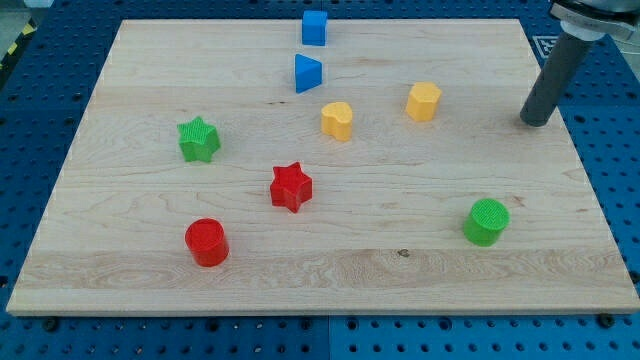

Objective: Move the green circle to the bottom right corner of the board

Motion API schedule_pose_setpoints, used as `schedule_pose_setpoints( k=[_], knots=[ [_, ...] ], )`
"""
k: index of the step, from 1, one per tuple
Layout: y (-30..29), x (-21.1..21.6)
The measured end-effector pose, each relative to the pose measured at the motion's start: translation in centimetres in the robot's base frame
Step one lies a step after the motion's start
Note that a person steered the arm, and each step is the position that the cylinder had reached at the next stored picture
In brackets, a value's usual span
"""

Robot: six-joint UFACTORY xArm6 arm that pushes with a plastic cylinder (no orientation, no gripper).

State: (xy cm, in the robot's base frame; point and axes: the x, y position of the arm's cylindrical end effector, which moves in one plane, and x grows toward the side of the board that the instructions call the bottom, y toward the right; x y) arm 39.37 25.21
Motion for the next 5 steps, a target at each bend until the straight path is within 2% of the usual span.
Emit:
schedule_pose_setpoints(
  k=[4,5],
  knots=[
    [-10.8,4.7],
    [-11.3,8.2]
  ],
)
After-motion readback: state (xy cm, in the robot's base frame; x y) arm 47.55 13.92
